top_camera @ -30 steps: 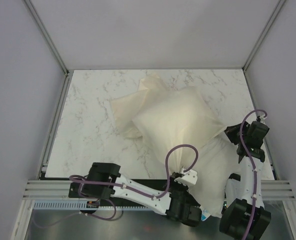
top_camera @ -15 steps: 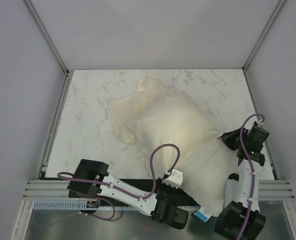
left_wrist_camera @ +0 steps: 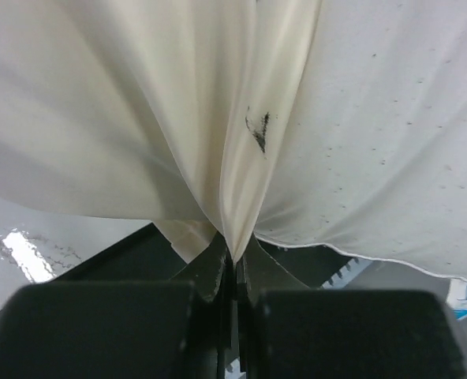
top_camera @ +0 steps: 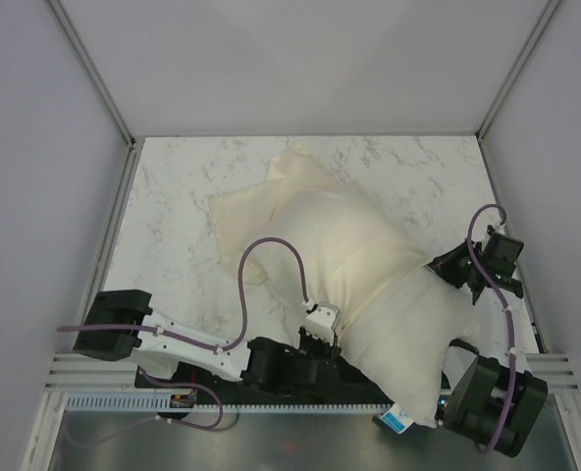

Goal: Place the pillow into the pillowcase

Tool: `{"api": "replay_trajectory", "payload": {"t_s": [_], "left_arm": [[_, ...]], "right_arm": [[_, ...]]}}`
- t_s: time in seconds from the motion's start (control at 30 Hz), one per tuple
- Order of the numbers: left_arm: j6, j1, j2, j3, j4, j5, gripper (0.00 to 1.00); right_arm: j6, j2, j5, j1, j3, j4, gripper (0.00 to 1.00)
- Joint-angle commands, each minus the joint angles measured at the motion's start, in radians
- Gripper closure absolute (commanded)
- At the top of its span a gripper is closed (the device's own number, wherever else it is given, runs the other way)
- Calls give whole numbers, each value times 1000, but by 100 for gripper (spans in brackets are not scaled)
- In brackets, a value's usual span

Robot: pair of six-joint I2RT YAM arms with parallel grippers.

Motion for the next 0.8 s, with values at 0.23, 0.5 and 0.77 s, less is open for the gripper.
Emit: {"api": "replay_trajectory", "payload": {"t_s": [0.23,0.5,0.77], "left_arm": [[119,25,-70,72,157,467,98],[174,206,-202,54,191,682,98],[160,321,-274,26,217,796,98]], "right_arm": [[-27,115,364,100,148,86,100],[-27,140,564,220,234,0,100],[25,261,608,220,246,-75,100]]}}
